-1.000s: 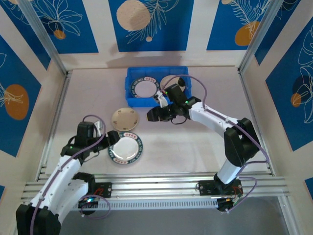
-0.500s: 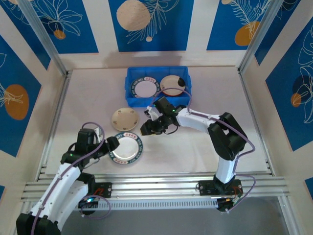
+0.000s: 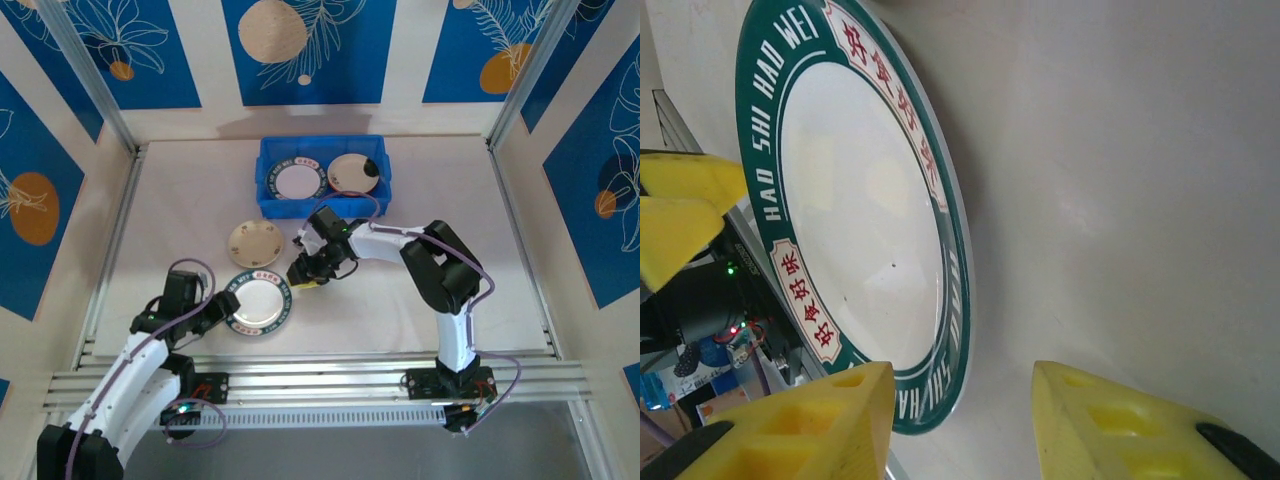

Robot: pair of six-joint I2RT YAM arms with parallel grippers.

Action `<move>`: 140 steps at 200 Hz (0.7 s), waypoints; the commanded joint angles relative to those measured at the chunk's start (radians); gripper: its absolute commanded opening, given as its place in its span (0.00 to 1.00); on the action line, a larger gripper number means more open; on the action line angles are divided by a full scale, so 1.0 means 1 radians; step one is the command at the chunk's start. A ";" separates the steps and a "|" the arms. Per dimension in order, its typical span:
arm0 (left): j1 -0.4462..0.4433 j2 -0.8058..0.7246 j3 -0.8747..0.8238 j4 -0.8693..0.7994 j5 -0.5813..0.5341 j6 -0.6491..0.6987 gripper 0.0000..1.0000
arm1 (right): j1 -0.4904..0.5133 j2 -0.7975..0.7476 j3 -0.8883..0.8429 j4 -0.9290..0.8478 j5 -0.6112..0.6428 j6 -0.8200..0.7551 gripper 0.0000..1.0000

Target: Place the plates into the plastic bin on the countertop

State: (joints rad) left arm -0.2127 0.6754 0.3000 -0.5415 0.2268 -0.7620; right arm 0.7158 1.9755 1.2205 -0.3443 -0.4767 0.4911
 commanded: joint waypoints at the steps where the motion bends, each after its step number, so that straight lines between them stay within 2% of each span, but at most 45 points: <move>1: -0.006 -0.014 -0.020 0.015 -0.003 -0.014 0.63 | -0.006 0.031 0.031 0.025 -0.075 0.008 0.41; 79: -0.006 0.032 -0.078 0.151 0.034 -0.036 0.55 | -0.004 0.097 0.042 0.084 -0.166 0.050 0.35; 140: -0.006 0.073 -0.088 0.215 0.052 -0.039 0.50 | 0.013 0.118 0.065 0.070 -0.163 0.049 0.34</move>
State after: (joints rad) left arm -0.2123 0.7326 0.2344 -0.4335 0.2337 -0.7887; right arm 0.7204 2.0808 1.2564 -0.2680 -0.6037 0.5335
